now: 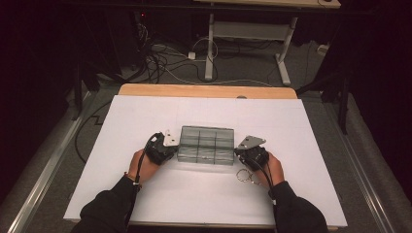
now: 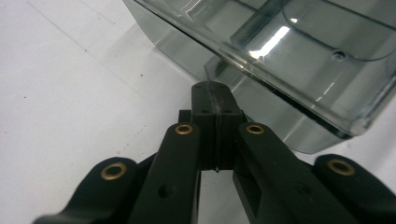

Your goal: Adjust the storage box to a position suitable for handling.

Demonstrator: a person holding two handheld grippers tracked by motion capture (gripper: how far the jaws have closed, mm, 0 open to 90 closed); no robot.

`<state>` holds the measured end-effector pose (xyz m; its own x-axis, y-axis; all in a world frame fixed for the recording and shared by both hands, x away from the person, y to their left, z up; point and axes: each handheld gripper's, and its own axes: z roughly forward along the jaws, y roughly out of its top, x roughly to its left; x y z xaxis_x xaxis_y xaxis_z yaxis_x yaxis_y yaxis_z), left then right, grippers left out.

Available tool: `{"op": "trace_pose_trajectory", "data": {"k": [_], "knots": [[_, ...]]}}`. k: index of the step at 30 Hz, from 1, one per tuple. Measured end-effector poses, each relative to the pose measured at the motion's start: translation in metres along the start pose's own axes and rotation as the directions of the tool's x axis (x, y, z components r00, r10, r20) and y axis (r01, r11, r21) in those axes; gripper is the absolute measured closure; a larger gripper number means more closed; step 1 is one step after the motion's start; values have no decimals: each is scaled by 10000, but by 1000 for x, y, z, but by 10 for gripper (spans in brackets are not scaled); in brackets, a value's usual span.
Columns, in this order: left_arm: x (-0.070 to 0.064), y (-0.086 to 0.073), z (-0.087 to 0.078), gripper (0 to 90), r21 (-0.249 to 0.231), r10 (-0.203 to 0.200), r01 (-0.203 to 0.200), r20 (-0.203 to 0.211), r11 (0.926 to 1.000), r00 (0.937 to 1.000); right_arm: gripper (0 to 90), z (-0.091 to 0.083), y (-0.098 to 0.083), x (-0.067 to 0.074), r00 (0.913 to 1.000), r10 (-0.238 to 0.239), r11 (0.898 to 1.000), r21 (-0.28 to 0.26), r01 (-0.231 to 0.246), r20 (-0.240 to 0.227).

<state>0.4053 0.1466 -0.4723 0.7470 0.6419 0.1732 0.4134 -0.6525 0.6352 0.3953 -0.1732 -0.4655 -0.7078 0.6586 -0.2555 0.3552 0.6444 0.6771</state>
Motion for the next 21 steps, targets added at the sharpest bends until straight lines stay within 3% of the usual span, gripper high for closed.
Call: {"op": "trace_pose_trajectory", "data": {"k": [16, 21], "knots": [[-11, -2, -4, 869, 32, 262, -262, 58, 9997, 9996, 900, -8, -7, 5, 9997, -216, 9998, 18, 216, 105], [-8, -4, -4, 868, -110, 114, -111, 249, 9999, 9996, 900, -8, -8, 4, 9997, -236, 9997, -31, 236, 59]]}}
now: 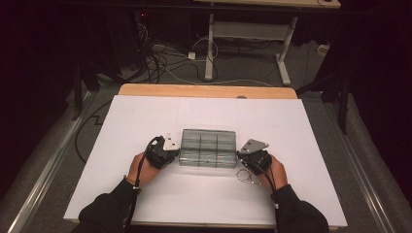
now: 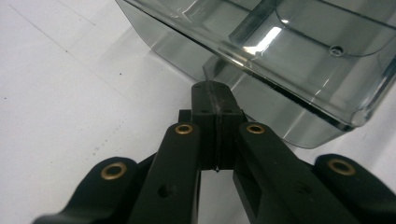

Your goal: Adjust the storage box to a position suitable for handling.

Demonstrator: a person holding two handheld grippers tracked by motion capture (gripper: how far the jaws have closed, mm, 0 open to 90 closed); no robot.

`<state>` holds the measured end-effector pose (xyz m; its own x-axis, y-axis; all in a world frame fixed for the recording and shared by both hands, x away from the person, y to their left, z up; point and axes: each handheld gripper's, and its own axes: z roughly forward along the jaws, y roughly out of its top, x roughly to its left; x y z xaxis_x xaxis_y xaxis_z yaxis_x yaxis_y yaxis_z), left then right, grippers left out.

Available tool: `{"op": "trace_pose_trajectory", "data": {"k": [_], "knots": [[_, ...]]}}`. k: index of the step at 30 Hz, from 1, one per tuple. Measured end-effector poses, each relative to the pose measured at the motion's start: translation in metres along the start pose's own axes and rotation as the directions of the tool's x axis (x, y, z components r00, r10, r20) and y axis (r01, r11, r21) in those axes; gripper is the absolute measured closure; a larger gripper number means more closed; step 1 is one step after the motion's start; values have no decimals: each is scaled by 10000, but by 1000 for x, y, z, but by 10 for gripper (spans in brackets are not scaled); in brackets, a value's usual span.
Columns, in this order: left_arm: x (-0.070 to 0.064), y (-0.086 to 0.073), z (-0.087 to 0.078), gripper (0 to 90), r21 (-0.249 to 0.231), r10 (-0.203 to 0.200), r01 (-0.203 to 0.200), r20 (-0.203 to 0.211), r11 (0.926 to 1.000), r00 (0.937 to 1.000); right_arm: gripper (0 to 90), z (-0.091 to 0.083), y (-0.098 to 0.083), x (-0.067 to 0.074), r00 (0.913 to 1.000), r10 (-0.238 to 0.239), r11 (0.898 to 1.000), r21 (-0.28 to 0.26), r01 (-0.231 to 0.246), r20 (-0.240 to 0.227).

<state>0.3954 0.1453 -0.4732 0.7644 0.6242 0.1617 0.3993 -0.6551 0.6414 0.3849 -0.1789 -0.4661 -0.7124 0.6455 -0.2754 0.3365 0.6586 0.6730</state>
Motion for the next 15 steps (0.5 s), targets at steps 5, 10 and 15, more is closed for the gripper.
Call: {"op": "trace_pose_trajectory", "data": {"k": [5, 10, 15], "knots": [[0, 0, 0, 863, -30, 82, -82, -28, 10000, 10000, 900, 2, -1, 0, 10000, 65, 10000, 12, -65, 17], [2, -1, -3, 824, -91, 233, -233, -11, 9997, 9997, 897, 2, 0, 0, 9999, 21, 10000, -52, -20, 98], [9, -1, -11, 818, -292, 223, -234, -387, 9993, 9990, 890, -2, 0, -2, 9996, 125, 9996, -252, -119, 236]]}}
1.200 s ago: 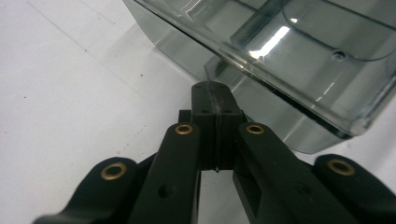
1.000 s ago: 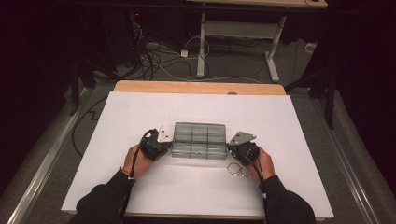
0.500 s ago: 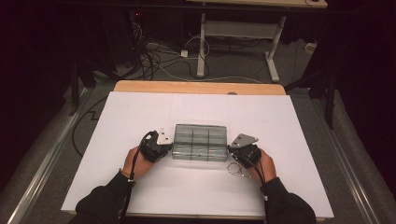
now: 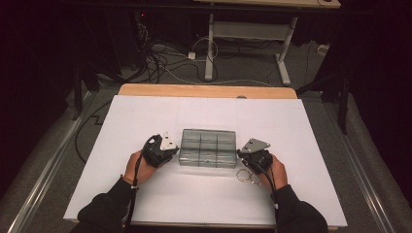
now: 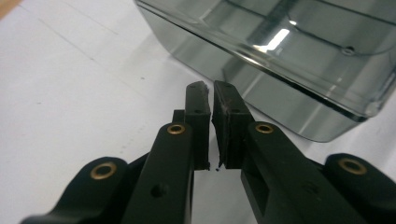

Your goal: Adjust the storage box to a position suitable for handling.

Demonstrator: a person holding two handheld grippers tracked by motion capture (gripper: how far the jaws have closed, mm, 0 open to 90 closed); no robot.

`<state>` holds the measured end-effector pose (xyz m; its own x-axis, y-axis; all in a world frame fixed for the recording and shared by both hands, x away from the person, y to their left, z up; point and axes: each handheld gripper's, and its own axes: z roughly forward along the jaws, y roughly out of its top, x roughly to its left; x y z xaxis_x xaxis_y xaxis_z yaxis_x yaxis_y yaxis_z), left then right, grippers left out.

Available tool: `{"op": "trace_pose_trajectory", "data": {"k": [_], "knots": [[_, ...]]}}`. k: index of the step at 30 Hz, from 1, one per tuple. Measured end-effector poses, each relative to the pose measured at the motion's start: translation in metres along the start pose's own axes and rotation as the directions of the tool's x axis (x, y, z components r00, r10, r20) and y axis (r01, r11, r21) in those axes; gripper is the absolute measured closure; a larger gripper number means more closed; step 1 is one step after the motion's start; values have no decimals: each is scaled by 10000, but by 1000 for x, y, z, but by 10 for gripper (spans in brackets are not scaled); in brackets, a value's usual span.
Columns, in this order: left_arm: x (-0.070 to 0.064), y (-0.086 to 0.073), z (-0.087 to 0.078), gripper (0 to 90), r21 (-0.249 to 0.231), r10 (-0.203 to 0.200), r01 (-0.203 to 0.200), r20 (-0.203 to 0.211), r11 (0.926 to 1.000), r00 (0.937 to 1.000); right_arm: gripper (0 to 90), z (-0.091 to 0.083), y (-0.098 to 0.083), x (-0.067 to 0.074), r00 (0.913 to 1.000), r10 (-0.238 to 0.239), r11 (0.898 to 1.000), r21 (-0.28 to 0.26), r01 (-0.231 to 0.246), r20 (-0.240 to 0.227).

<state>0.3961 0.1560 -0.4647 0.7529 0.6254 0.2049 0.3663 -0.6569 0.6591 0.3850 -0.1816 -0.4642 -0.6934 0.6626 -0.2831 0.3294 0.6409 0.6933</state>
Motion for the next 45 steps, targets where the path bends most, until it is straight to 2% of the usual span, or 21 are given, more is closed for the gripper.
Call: {"op": "trace_pose_trajectory", "data": {"k": [4, 5, 9, 12, 13, 19, 24, 25, 26, 27, 28, 29, 30, 32, 34, 36, 38, 40, 45], "knots": [[3, -1, -8, 817, -268, -56, 52, -136, 9996, 9999, 889, -6, 1, -5, 9998, 213, 9988, -440, -210, 54], [5, 0, -15, 800, -530, -1, -12, -253, 9986, 9997, 875, -7, 1, -5, 9996, 288, 9980, -557, -283, 78], [5, 4, -28, 800, -1086, 146, -198, -484, 9939, 9987, 873, -18, 0, -8, 9988, 462, 9933, -1072, -439, 188], [3, 5, -33, 780, -1347, 222, -288, -504, 9905, 9985, 849, -29, -1, -10, 9980, 596, 9865, -1536, -559, 195], [1, 6, -36, 781, -1463, 413, -491, -557, 9880, 9976, 848, -33, 0, -10, 9978, 632, 9838, -1692, -586, 221], [-5, 6, -43, 749, -1822, 577, -677, -600, 9809, 9965, 800, -52, 0, -15, 9954, 945, 9637, -2522, -872, 168], [-9, 2, -50, 656, -2088, 809, -943, -719, 9734, 9941, 708, -62, 0, -17, 9949, 994, 9523, -2916, -903, 168], [-9, 2, -50, 609, -2088, 809, -943, -719, 9734, 9941, 708, -62, 0, -17, 9949, 994, 9523, -2916, -903, 168], [-9, 2, -51, 575, -2119, 786, -925, -732, 9729, 9942, 617, -65, -1, -16, 9944, 1027, 9480, -3053, -904, 246], [-10, 1, -52, 525, -2169, 850, -979, -681, 9713, 9940, 570, -66, -1, -16, 9936, 1096, 9449, -3131, -961, 257], [-10, 1, -53, 525, -2242, 899, -1024, -650, 9691, 9938, 570, -66, -1, -16, 9936, 1096, 9449, -3131, -961, 257], [-11, 0, -55, 486, -2320, 889, -1039, -741, 9672, 9933, 527, -68, -1, -15, 9937, 1095, 9428, -3190, -962, 239], [-12, 0, -56, 400, -2360, 874, -1051, -842, 9661, 9926, 450, -71, -1, -14, 9930, 1124, 9382, -3330, -940, 365], [-12, -2, -58, 360, -2483, 835, -1026, -864, 9632, 9928, 391, -74, -2, -13, 9921, 1192, 9308, -3523, -976, 401], [-13, -4, -60, 352, -2590, 808, -1012, -883, 9606, 9928, 373, -76, -3, -12, 9917, 1211, 9276, -3605, -977, 427], [-15, -8, -62, 288, -2662, 801, -1046, -1012, 9582, 9916, 331, -82, -5, -10, 9899, 1305, 9141, -3932, -985, 556], [-15, -12, -64, 285, -2720, 747, -1031, -1126, 9567, 9908, 328, -84, -6, -8, 9886, 1338, 9109, -4015, -951, 693], [-16, -16, -66, 249, -2868, 555, -875, -1178, 9540, 9915, 297, -90, -10, -5, 9836, 1526, 8979, -4292, -974, 962], [-18, -25, -71, 213, -3030, 548, -894, -1209, 9488, 9911, 269, -95, -15, -5, 9812, 1663, 8964, -4296, -1092, 975]]}}
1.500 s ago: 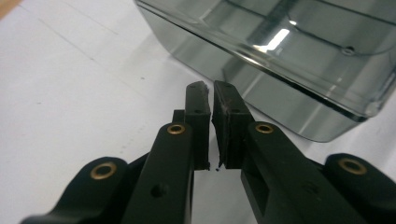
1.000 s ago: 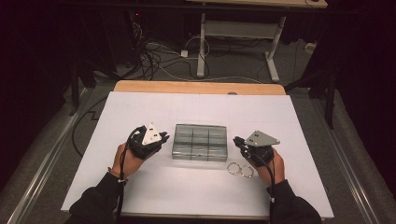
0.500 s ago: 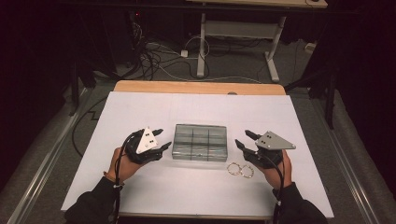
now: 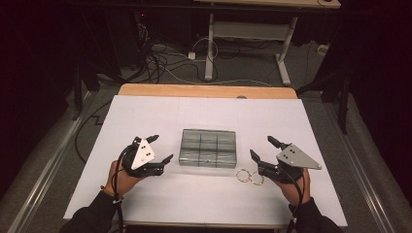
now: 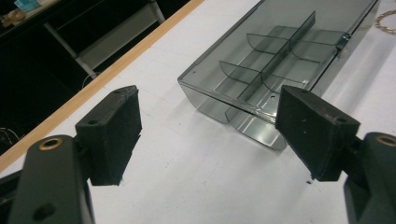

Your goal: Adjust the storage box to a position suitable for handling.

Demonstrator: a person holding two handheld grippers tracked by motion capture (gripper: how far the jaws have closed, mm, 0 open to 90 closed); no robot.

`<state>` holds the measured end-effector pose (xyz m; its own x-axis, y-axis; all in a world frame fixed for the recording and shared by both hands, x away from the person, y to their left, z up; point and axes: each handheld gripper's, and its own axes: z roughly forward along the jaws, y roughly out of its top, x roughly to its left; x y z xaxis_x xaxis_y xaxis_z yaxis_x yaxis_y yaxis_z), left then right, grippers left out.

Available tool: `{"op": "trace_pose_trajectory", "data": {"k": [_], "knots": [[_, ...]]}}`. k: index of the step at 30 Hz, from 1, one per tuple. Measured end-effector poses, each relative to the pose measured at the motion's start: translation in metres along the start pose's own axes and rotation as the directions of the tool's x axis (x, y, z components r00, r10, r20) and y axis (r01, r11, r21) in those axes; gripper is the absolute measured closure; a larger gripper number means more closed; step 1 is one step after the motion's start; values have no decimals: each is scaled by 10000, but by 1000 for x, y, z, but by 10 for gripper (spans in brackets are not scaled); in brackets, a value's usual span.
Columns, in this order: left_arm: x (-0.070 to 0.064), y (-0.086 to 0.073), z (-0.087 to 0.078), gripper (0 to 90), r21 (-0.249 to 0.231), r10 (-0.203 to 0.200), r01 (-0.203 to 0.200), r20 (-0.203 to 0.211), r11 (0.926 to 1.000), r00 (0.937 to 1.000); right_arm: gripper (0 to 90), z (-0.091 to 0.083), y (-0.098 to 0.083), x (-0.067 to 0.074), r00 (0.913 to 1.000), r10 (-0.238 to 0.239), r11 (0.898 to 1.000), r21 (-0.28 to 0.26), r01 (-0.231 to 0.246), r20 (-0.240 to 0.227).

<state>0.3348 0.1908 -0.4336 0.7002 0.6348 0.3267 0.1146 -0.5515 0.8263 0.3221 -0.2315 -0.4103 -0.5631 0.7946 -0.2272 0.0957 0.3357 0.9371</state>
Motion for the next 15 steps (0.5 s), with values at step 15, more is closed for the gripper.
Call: {"op": "trace_pose_trajectory", "data": {"k": [15], "knots": [[-9, -26, -18, 176, 104, -160, 159, 74, 9998, 9998, 240, -21, -19, 2, 10000, 15, 9996, 280, -15, 3]]}}
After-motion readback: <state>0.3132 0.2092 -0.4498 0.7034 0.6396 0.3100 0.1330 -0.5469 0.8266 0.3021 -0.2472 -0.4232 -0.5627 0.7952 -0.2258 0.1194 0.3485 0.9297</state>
